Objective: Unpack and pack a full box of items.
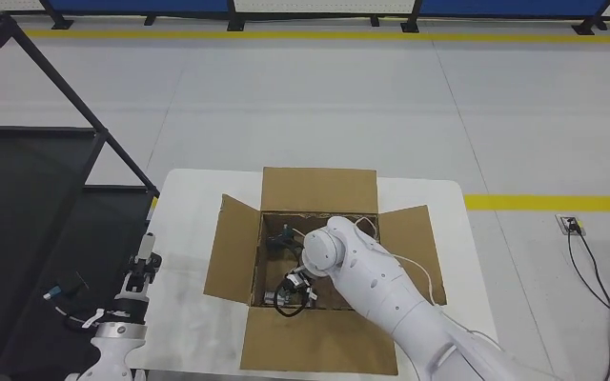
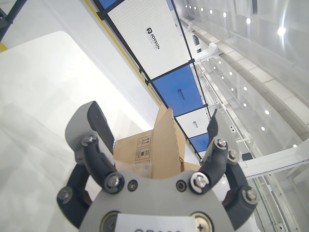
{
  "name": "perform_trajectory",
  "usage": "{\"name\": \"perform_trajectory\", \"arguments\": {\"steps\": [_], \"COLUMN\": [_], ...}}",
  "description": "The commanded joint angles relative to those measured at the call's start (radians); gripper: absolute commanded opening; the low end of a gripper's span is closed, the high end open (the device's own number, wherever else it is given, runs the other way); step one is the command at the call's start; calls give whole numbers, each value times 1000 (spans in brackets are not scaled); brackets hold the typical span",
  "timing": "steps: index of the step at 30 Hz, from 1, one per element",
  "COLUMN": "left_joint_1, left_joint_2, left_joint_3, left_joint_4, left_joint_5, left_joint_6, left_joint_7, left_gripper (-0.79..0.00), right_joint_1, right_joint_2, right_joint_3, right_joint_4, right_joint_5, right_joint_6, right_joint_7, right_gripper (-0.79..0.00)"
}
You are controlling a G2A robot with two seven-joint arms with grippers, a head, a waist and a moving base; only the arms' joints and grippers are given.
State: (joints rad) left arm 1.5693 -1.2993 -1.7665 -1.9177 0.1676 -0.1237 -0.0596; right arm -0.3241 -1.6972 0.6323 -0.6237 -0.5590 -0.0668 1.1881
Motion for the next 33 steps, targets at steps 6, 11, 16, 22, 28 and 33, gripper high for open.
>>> {"name": "perform_trajectory", "arguments": {"steps": [6,11,16,22,28,33], "left_joint_1": [18,22,19,9,-3,-9], "left_joint_2": [0,2,4,6,6,4], "left_joint_3": [-15,-32,-47,-56,-45,-25], "left_joint_4": [8,4,-4,-16,-18,-12], "left_joint_5": [-10,-20,-28,-31,-26,-15], "left_joint_6": [-31,-36,-31,-11,2,9], "left_joint_7": [3,-9,-27,-41,-36,-18], "left_gripper": [0,0,0,0,0,0], "right_joint_1": [2,13,17,16,7,-19], "right_joint_2": [-20,-31,-35,-27,-2,27], "right_joint_3": [-15,-17,-14,3,41,79], "right_joint_4": [23,28,8,-24,-70,-126], "right_joint_5": [0,1,-6,-25,-57,-85], "right_joint_6": [7,11,34,60,76,79], "right_joint_7": [-7,-15,-14,-22,-30,-14], "right_gripper": [-489,-739,-785,-785,-785,-785]}}
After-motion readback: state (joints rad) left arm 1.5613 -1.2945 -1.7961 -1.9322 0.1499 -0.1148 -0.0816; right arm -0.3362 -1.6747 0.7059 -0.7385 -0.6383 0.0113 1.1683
